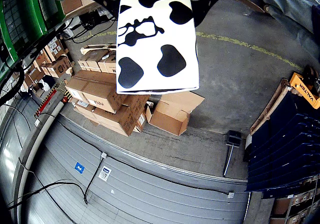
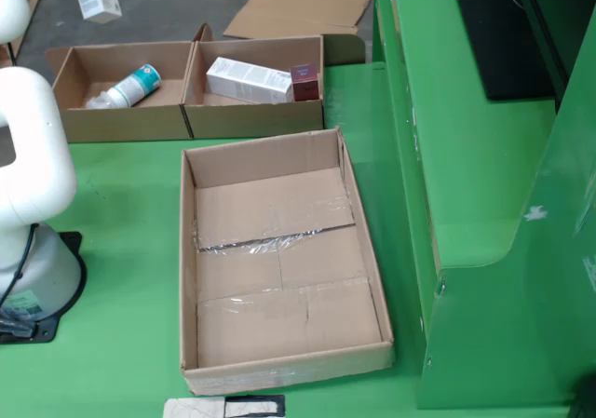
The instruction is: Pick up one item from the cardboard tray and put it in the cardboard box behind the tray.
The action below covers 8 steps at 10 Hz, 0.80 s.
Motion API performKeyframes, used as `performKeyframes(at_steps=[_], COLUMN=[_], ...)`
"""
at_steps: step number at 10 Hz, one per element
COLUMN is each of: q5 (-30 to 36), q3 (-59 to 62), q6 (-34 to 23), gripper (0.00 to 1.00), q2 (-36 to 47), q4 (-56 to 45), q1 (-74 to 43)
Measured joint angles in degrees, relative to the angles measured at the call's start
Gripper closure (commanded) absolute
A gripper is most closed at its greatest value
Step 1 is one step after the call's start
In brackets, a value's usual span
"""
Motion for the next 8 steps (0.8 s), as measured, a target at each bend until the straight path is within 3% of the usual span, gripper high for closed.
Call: performKeyframes(at_steps=[1, 3, 5, 8], q5=[0.0, -0.09, 0.17, 7.03], q3=[0.0, 0.0, 0.0, 0.0], q6=[0.0, -7.47, -9.32, -5.8], gripper=[1.0, 1.0, 1.0, 1.0], q2=[0.0, -1.76, -2.03, 4.13], q4=[0.0, 0.0, 0.0, -6.77], q1=[0.09, -10.98, -12.21, -20.47])
